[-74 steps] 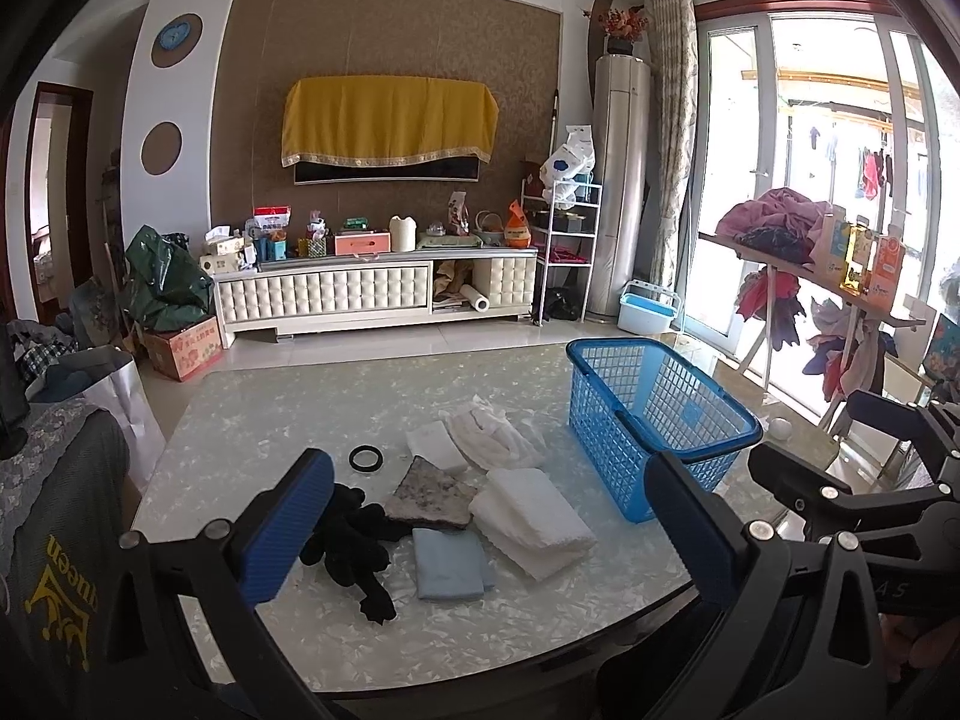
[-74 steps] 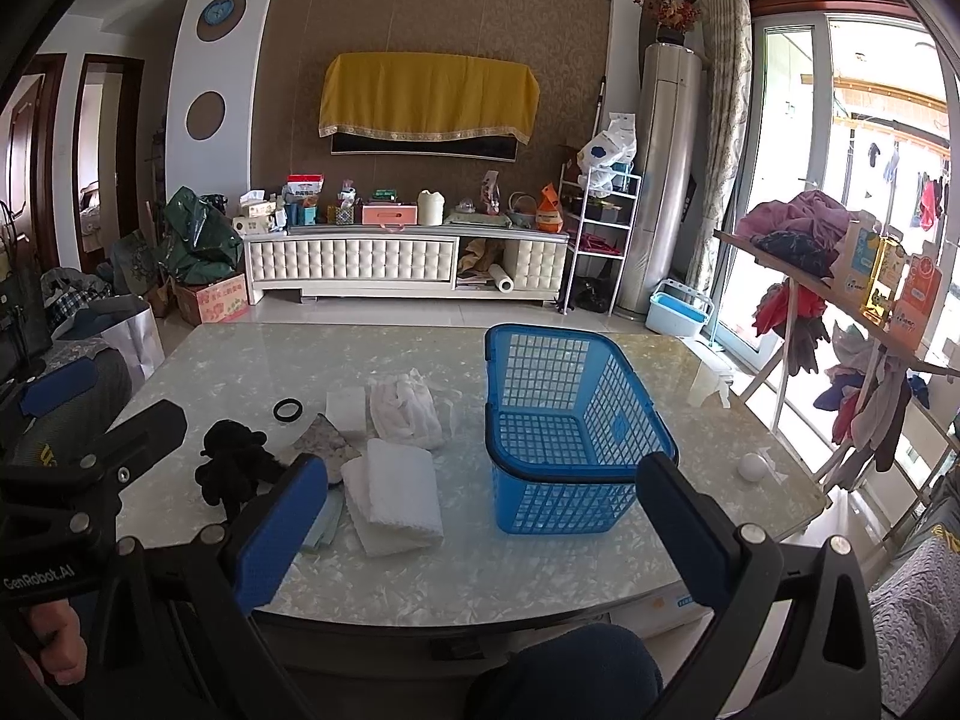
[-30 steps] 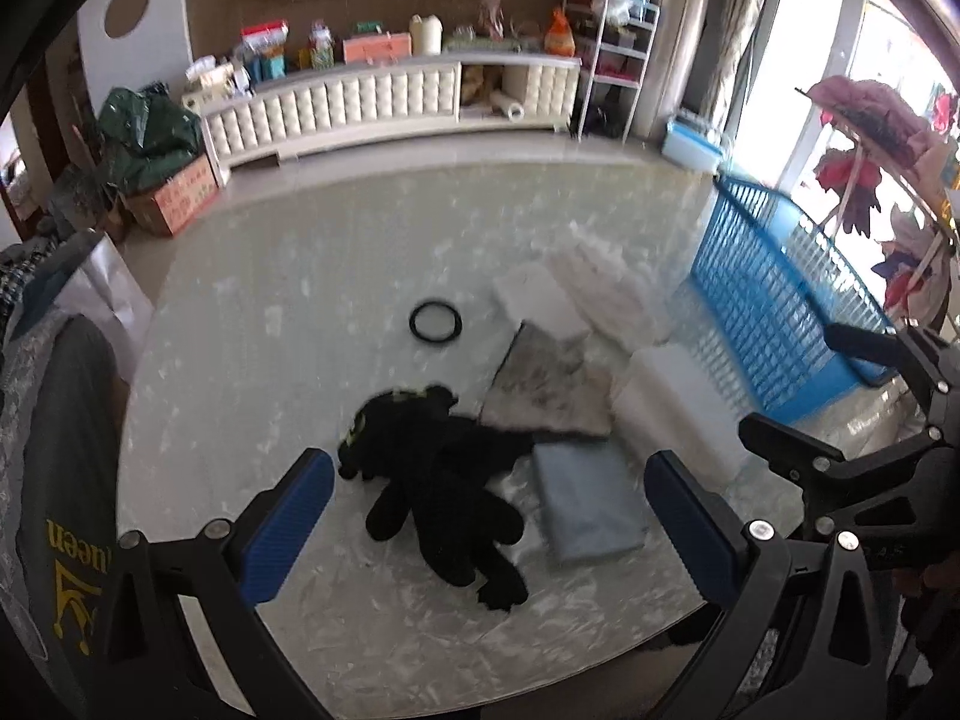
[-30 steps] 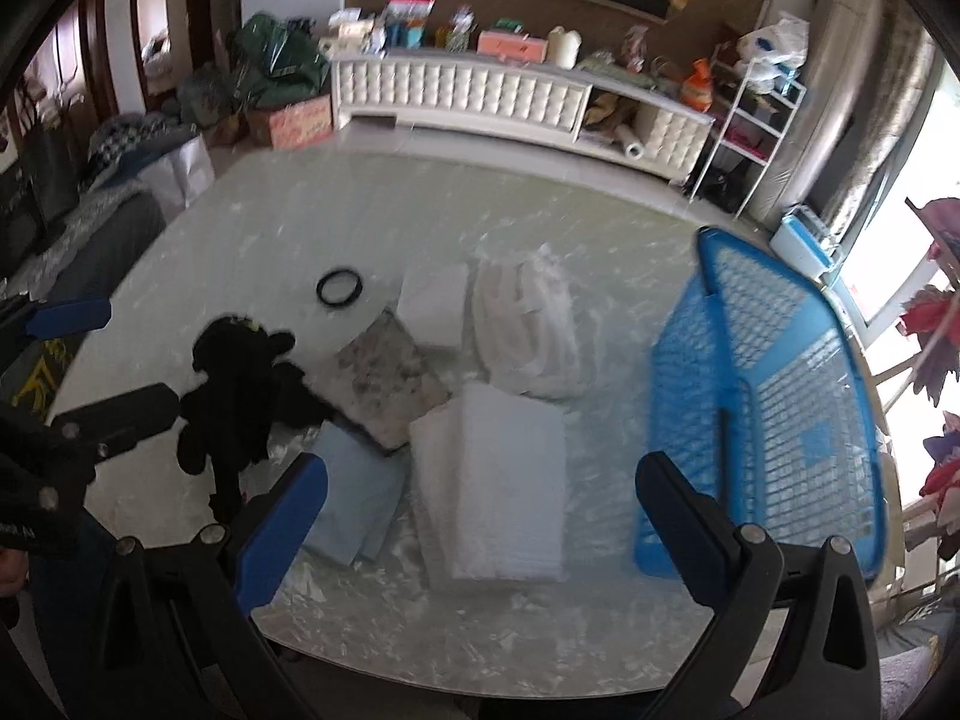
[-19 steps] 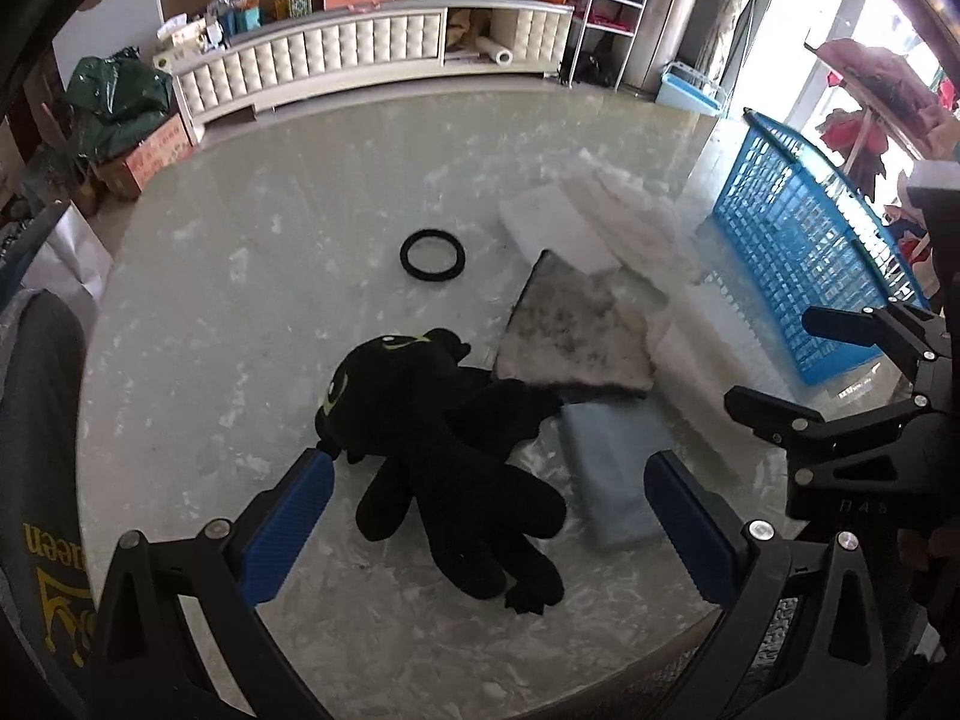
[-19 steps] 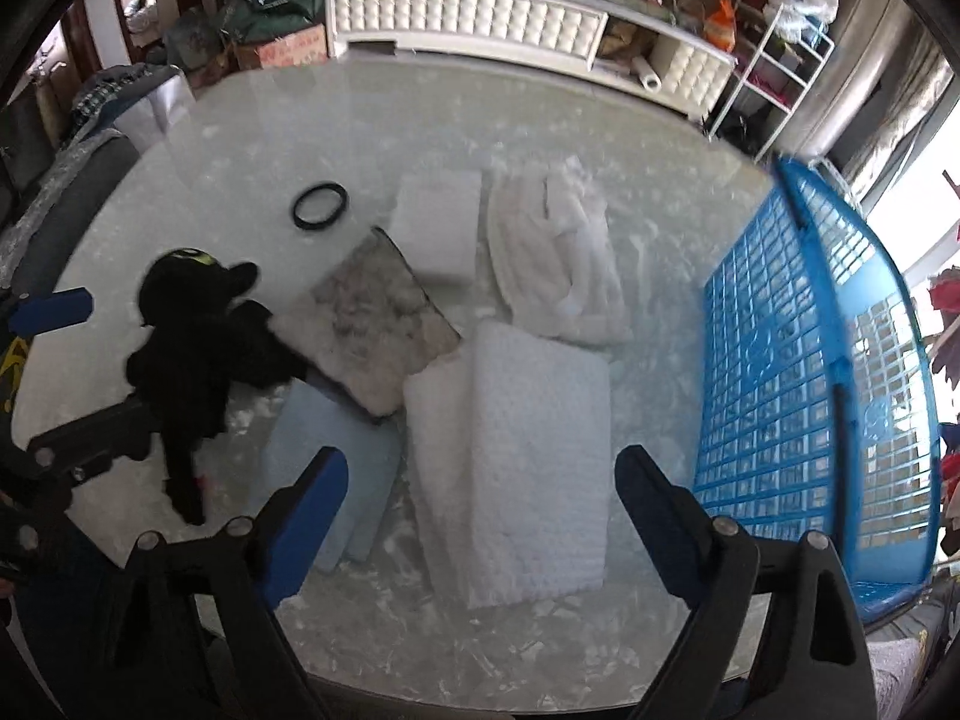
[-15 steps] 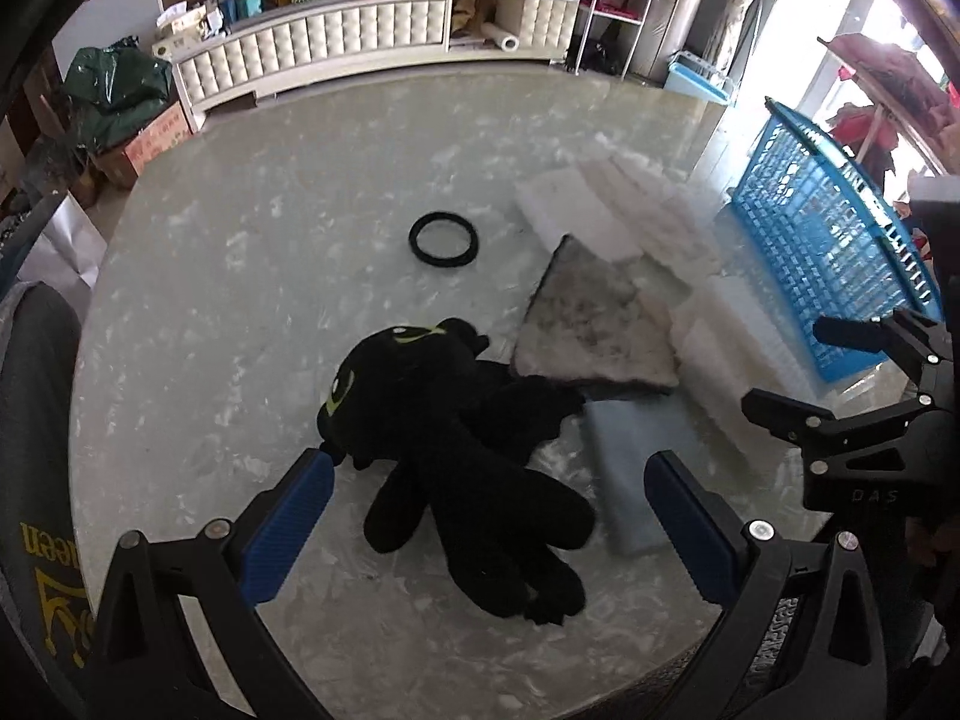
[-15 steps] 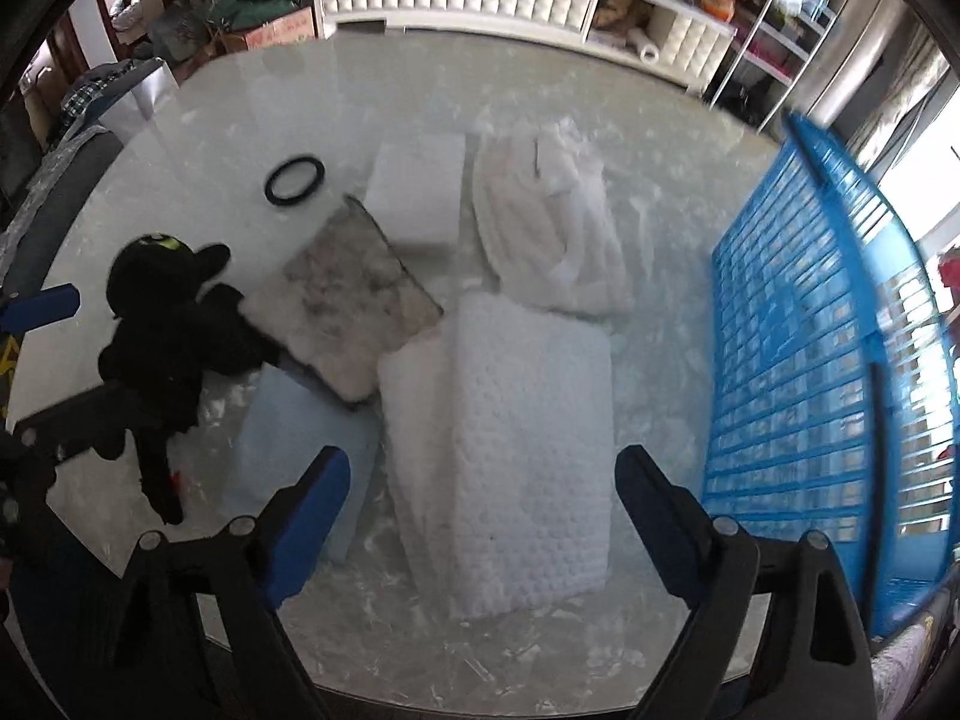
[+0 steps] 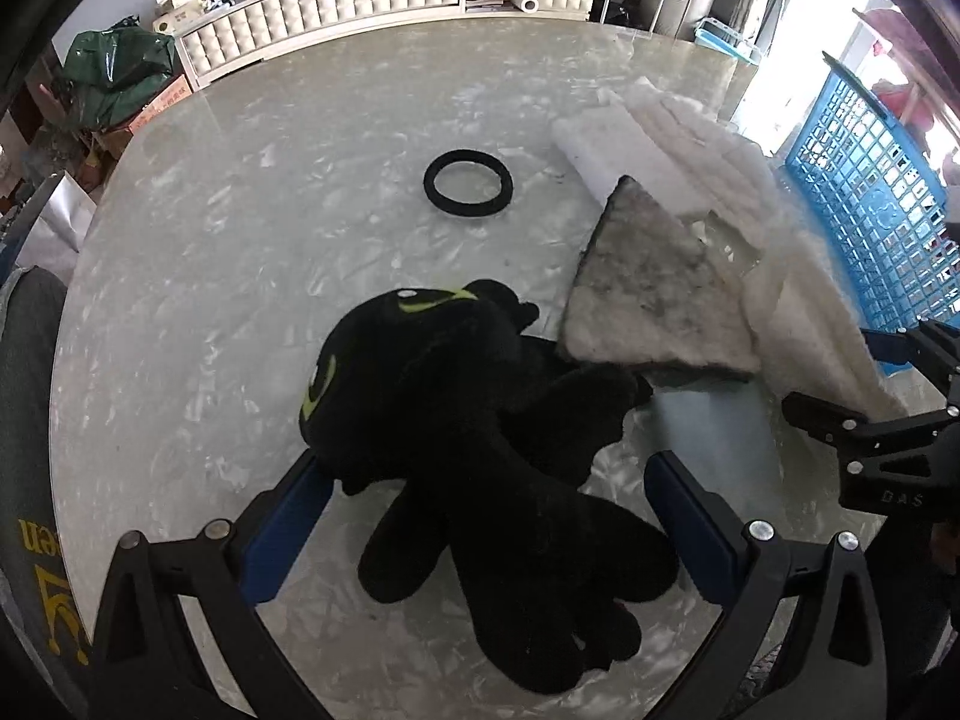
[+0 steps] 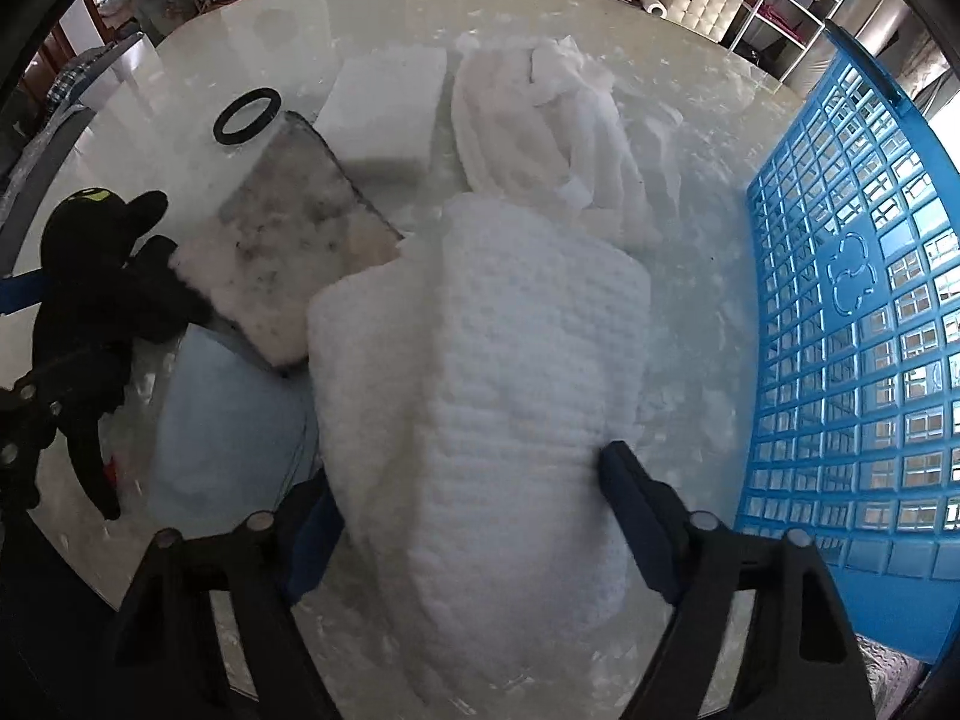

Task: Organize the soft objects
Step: 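Reach the right gripper to the white textured towel and grasp it, then lift the towel with the right gripper over the basket while the left gripper grasps the black plush toy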

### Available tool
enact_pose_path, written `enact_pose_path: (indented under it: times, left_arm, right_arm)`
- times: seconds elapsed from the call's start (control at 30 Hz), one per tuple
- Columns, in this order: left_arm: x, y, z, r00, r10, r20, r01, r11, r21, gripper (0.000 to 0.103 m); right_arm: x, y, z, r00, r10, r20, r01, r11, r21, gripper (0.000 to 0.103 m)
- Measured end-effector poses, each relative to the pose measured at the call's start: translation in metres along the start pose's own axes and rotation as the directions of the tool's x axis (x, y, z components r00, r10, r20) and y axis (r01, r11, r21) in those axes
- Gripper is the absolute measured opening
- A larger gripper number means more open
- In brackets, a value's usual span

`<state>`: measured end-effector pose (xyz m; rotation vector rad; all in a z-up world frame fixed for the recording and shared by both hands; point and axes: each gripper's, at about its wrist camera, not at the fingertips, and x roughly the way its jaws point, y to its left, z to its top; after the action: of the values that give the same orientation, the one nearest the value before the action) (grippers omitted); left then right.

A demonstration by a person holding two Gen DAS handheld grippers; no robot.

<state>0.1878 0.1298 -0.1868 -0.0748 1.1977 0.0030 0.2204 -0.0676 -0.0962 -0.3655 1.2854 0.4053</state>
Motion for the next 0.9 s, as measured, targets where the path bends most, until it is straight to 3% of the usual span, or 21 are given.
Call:
enact_pose_path:
  times: [0.2, 0.3, 0.37, 0.6, 0.9]
  left_arm:
    - [0.003, 0.001, 0.002, 1.000, 0.019, -0.008, -0.019, 1.000, -0.004, 0.103]
    - [0.003, 0.001, -0.001, 1.000, 0.024, -0.013, -0.024, 1.000, -0.010, 0.103]
    - [0.006, 0.003, -0.003, 1.000, 0.021, -0.019, -0.021, 1.000, -0.018, 0.103]
    - [0.006, 0.002, -0.003, 0.999, 0.030, -0.014, -0.031, 0.999, -0.026, 0.103]
    - [0.013, -0.004, 0.004, 0.999, 0.047, -0.027, -0.047, 0.999, -0.014, 0.103]
  right_arm:
    - [-0.021, -0.016, -0.010, 0.999, -0.006, 0.034, 0.006, 1.000, 0.002, 0.039]
    - [-0.032, -0.026, -0.013, 0.999, 0.002, 0.041, -0.003, 1.000, 0.019, 0.028]
    - [-0.022, -0.046, -0.019, 0.999, 0.018, 0.047, -0.020, 0.999, 0.037, 0.026]
    - [-0.072, -0.073, -0.015, 0.994, 0.034, 0.099, -0.036, 0.999, 0.028, 0.026]
    - [-0.167, -0.124, -0.011, 0.973, 0.014, 0.231, -0.021, 0.999, 0.028, 0.026]
